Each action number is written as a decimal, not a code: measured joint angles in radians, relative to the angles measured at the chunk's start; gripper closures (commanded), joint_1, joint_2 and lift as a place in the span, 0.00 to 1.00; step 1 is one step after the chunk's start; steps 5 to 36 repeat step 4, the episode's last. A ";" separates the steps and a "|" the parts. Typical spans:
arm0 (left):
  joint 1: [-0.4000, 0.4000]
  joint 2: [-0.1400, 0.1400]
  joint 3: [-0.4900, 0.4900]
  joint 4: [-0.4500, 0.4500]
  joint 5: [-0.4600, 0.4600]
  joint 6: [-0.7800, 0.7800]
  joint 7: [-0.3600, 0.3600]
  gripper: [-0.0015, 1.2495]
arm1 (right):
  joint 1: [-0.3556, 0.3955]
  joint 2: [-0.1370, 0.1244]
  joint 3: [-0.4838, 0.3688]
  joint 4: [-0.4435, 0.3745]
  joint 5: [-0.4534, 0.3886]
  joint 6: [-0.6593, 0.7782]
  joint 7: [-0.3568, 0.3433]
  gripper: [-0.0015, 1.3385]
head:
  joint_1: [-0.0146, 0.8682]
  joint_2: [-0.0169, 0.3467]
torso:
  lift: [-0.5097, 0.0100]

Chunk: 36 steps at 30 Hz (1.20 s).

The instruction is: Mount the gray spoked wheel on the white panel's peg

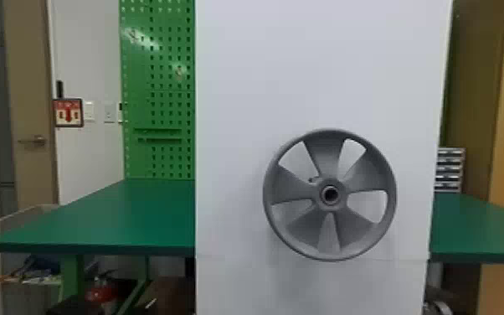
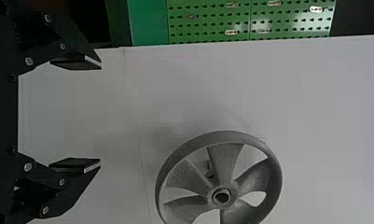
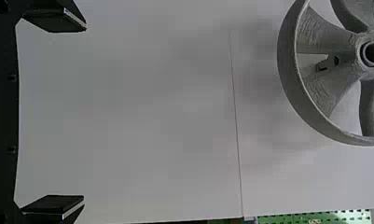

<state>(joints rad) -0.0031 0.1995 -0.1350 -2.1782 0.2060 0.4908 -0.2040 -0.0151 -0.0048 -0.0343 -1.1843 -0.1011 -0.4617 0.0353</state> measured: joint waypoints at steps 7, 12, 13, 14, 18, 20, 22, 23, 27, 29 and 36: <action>0.000 0.000 0.000 0.000 0.000 0.000 0.000 0.40 | 0.000 0.000 0.001 0.000 0.000 0.000 0.000 0.00 | 0.16 0.03 | 0.20; 0.000 0.000 0.000 0.000 0.000 0.000 0.000 0.40 | 0.000 0.000 0.001 0.000 0.000 0.000 0.000 0.00 | 0.16 0.03 | 0.20; 0.000 0.000 0.000 0.000 0.000 0.000 0.000 0.40 | 0.000 0.000 0.001 0.000 0.000 0.000 0.000 0.00 | 0.16 0.03 | 0.20; 0.000 0.000 0.000 0.000 0.000 0.000 0.000 0.40 | 0.000 0.000 0.001 0.000 0.000 0.000 0.000 0.00 | 0.16 0.03 | 0.20; 0.000 0.000 0.000 0.000 0.000 0.000 0.000 0.40 | 0.000 0.000 0.001 0.000 0.000 0.000 0.000 0.00 | 0.16 0.03 | 0.20; 0.000 0.000 0.000 0.000 0.000 0.000 0.000 0.40 | 0.000 0.000 0.001 0.000 0.000 0.000 0.000 0.00 | 0.16 0.03 | 0.20; 0.000 0.000 0.000 0.000 0.000 0.000 0.000 0.40 | 0.000 0.000 0.001 0.000 0.000 0.000 0.000 0.00 | 0.16 0.03 | 0.20; 0.000 0.000 0.000 0.000 0.000 0.000 0.000 0.40 | 0.000 0.000 0.001 0.000 0.000 0.000 0.000 0.00 | 0.16 0.03 | 0.20; 0.000 0.000 0.000 0.000 0.000 0.000 0.000 0.40 | 0.000 0.000 0.001 0.000 0.000 0.000 0.000 0.00 | 0.16 0.03 | 0.20; 0.000 0.000 0.000 0.000 0.000 0.000 0.000 0.40 | 0.000 0.000 0.001 0.000 0.000 0.000 0.000 0.00 | 0.16 0.03 | 0.20; 0.000 0.000 0.000 0.000 0.000 0.000 0.000 0.40 | 0.000 0.000 0.001 0.000 0.000 0.000 0.000 0.00 | 0.16 0.03 | 0.20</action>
